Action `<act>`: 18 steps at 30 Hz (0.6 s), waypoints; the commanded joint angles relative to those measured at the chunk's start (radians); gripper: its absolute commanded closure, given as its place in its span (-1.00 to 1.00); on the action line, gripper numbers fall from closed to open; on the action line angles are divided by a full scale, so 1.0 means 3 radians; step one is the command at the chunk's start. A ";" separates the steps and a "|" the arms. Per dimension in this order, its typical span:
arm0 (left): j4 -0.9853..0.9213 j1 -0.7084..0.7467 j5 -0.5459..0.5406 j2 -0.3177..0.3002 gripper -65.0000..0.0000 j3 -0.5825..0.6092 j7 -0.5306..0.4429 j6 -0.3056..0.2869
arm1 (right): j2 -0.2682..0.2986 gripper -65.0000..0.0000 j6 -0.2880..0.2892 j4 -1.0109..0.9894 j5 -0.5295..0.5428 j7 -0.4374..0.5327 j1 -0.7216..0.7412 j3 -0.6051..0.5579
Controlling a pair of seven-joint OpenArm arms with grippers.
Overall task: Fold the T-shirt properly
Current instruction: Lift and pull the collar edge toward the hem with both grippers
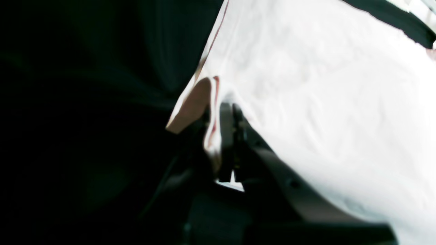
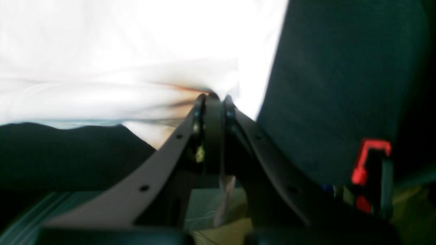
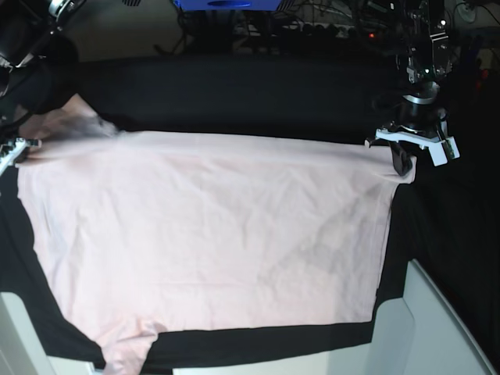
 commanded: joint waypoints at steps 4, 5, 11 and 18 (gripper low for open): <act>0.0039 -0.0068 -0.0021 -0.0015 1.00 -0.0017 -0.0083 0.0018 | 0.0084 1.00 0.0006 0.0053 0.0025 0.0062 0.0181 -0.0055; 0.0039 -0.0068 -0.0021 0.0015 1.00 -0.0032 -0.0083 0.0018 | 0.0084 1.00 0.0006 0.0053 0.0025 0.0062 0.0192 -0.0055; -0.0078 -0.0160 -0.0016 0.0066 1.00 -0.0017 -0.0083 0.0018 | 0.0094 1.00 0.0006 0.0048 0.0020 0.0041 0.0335 -0.0060; -0.0201 -0.0267 -0.0016 0.0072 1.00 -0.0042 -0.0083 0.0018 | 0.0197 1.00 0.0006 -0.0315 0.0020 0.0139 0.0447 -0.0239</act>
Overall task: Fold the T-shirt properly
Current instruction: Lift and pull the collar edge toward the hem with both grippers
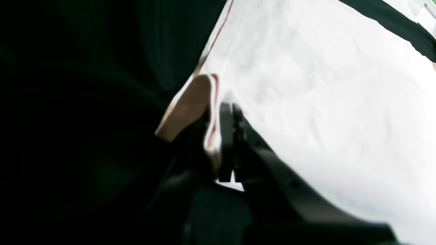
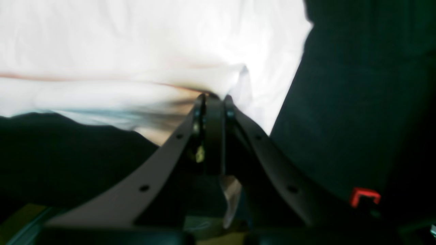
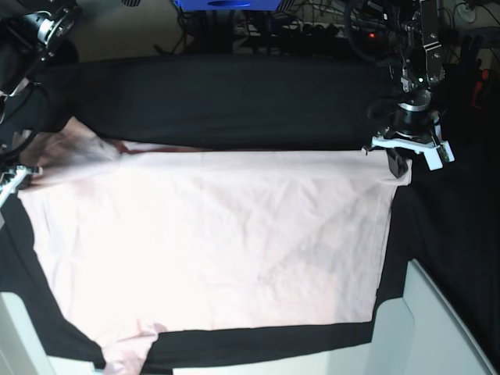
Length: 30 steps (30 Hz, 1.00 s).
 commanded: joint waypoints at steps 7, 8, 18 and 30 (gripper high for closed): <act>-0.0030 -0.0211 -0.0004 -0.0038 1.00 -0.0025 -0.0080 0.0006 | 0.0059 1.00 0.0007 -0.0176 0.0042 0.0145 0.0270 -0.0019; -0.0071 -0.0226 -0.0004 -0.0038 1.00 -0.0025 -0.0080 0.0006 | 0.0059 1.00 0.0007 -0.0201 0.0042 0.0145 0.0296 -0.0019; -0.0378 -0.0446 -0.0004 -0.0038 1.00 -0.0030 -0.0085 0.0006 | 0.0090 1.00 0.0007 -0.0309 0.0042 0.0156 0.0557 -0.0019; -0.0777 -0.0773 0.0001 -0.0038 1.00 0.0001 -0.0101 0.0006 | 0.0100 1.00 0.0007 -0.0933 0.0042 0.0606 0.0618 -0.0326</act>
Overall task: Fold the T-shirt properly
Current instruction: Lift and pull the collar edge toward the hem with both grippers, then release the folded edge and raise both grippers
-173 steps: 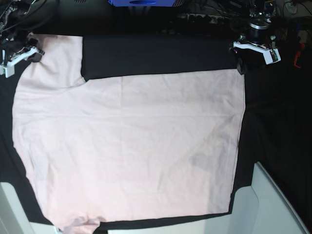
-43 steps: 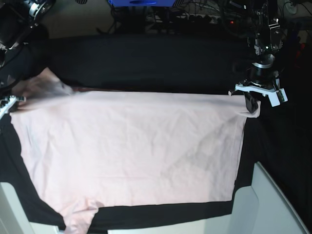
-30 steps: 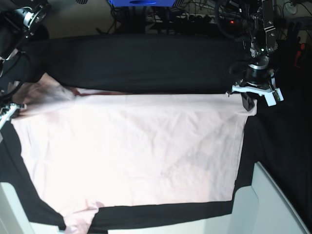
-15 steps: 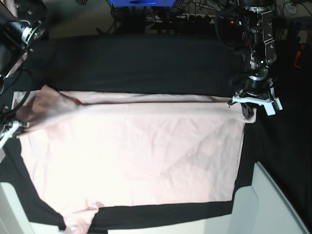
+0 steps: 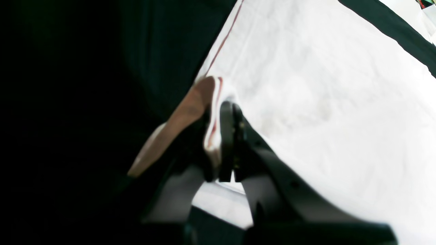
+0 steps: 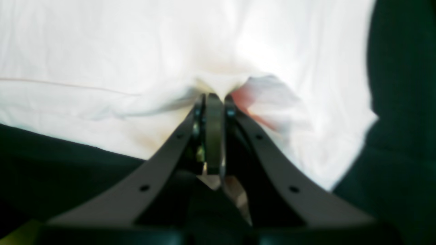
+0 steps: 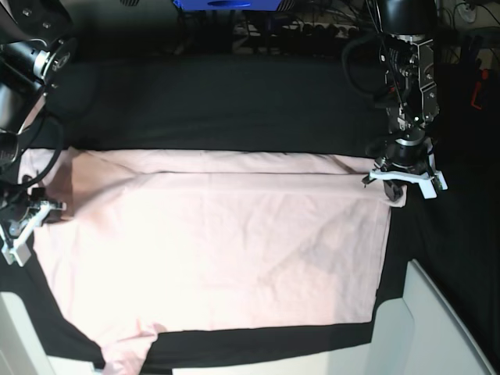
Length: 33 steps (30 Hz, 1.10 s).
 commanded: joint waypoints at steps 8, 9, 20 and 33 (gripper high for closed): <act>-0.0196 -0.0258 0.0000 -0.0033 1.00 -0.0008 -0.0098 0.0006 | 0.0063 1.00 0.0008 -0.0338 0.0052 0.0329 0.0257 -0.0072; -0.0201 -0.0274 0.0000 -0.0028 1.00 -0.0008 -0.0098 0.0006 | 0.0063 1.00 0.0008 -0.0369 0.0052 0.0339 0.0277 -0.0072; -0.0375 -0.0447 0.0000 -0.0028 1.00 -0.0008 -0.0103 0.0006 | 0.0058 1.00 0.0008 -0.0609 0.0047 0.0610 0.0431 -0.0077; -0.0421 -0.0437 -0.0016 -0.0038 0.12 -0.0187 -0.0103 0.0006 | 0.0161 -0.87 0.0008 -0.0594 0.0047 0.0881 0.0410 -0.0047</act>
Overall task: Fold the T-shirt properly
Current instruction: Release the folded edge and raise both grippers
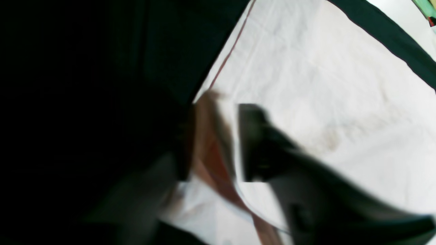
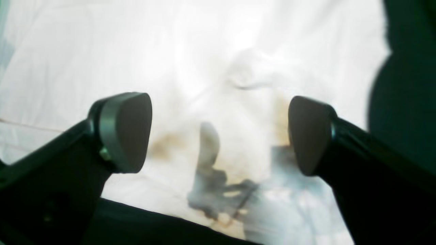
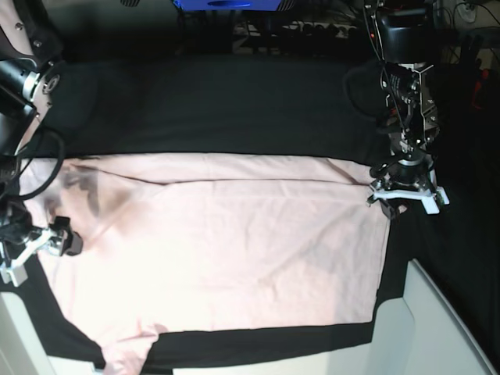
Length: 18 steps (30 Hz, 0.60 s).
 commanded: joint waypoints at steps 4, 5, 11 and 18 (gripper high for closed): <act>0.0320 0.0133 -0.0018 -0.0011 -0.16 -0.0427 -0.0079 0.0010 | 0.0134 -0.77 0.0011 0.0354 0.0066 0.0071 -0.0091 0.0011; 0.0442 0.0190 -0.0018 -0.0011 -0.18 -0.0483 -0.0074 0.0010 | 0.0139 -0.77 0.0011 0.0461 0.0066 0.0051 -0.0147 0.0011; 0.1097 0.0706 0.0012 -0.0026 -0.19 -0.0314 -0.0069 -0.0001 | -0.0040 -0.75 0.0011 0.1136 0.0087 -0.0241 -0.0582 0.0077; 0.1112 0.1085 0.0954 0.0020 0.30 -0.0212 -0.0084 0.0004 | -0.0275 -0.75 0.0011 0.1075 0.0066 -0.0236 -0.0853 0.0466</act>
